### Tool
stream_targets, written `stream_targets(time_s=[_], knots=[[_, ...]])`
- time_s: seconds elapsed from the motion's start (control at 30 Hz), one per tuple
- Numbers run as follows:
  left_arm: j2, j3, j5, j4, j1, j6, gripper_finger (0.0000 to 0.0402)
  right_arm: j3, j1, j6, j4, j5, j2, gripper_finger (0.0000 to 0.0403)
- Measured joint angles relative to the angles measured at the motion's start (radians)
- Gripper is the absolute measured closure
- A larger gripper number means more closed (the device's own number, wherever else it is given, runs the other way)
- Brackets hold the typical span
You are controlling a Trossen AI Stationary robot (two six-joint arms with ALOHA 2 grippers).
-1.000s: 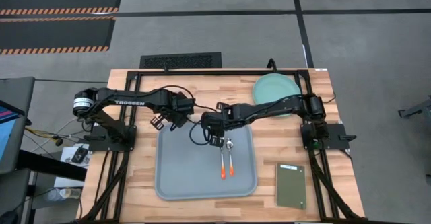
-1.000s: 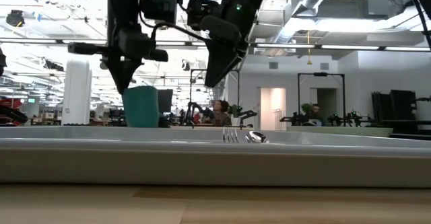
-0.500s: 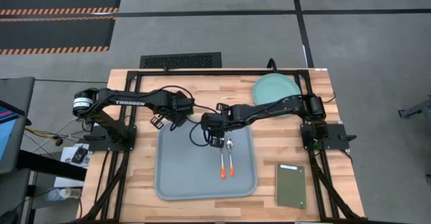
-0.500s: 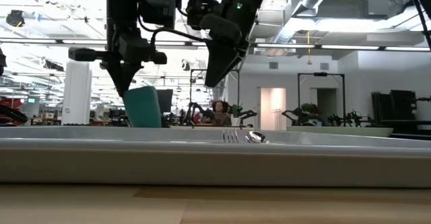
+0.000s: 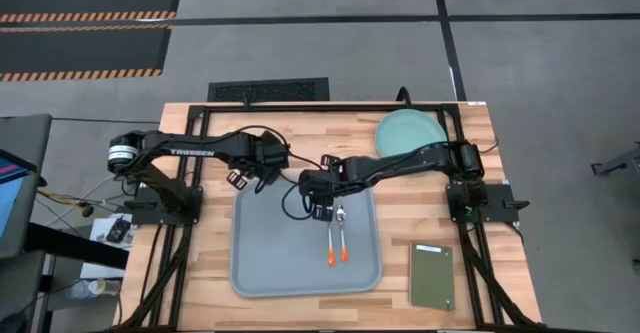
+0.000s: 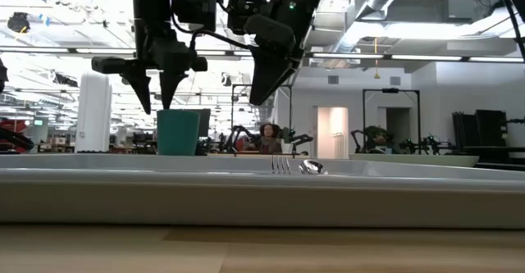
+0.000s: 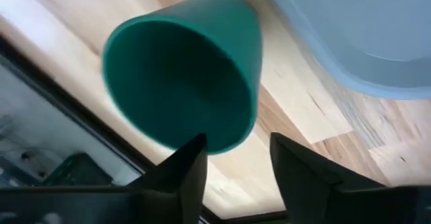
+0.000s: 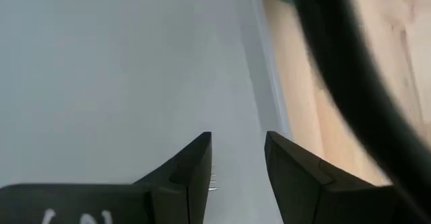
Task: Pick and place plate/cup/fork/spoon on tray
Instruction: Put the green cup on the top left of the gray tray
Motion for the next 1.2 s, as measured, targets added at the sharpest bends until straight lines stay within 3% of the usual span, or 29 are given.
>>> stream_targets(time_s=[0.2,0.43,0.8,0.97,1.1,1.2], knots=[[-0.017,0.001,-0.013,-0.001,0.001,-0.058,0.0225,0.0,0.0,-0.006,0.009,0.0,-0.047,0.024],[-0.076,0.001,-0.035,-0.003,-0.002,-0.117,0.0223,0.001,0.007,-0.026,0.041,0.004,-0.155,0.024],[-0.272,0.001,-0.022,0.0,-0.004,-0.288,0.0224,0.002,0.075,-0.111,0.109,0.004,-0.304,0.024],[-0.436,0.001,0.114,0.009,-0.01,-0.463,0.0224,0.002,0.08,-0.162,0.229,0.004,-0.279,0.024],[-0.586,0.001,0.274,0.033,-0.026,-0.625,0.0224,0.0,0.038,-0.222,0.418,0.0,-0.176,0.0239],[-0.691,0.001,0.327,0.068,-0.049,-0.732,0.0224,0.02,-0.008,-0.279,0.52,-0.035,-0.09,0.0238]])
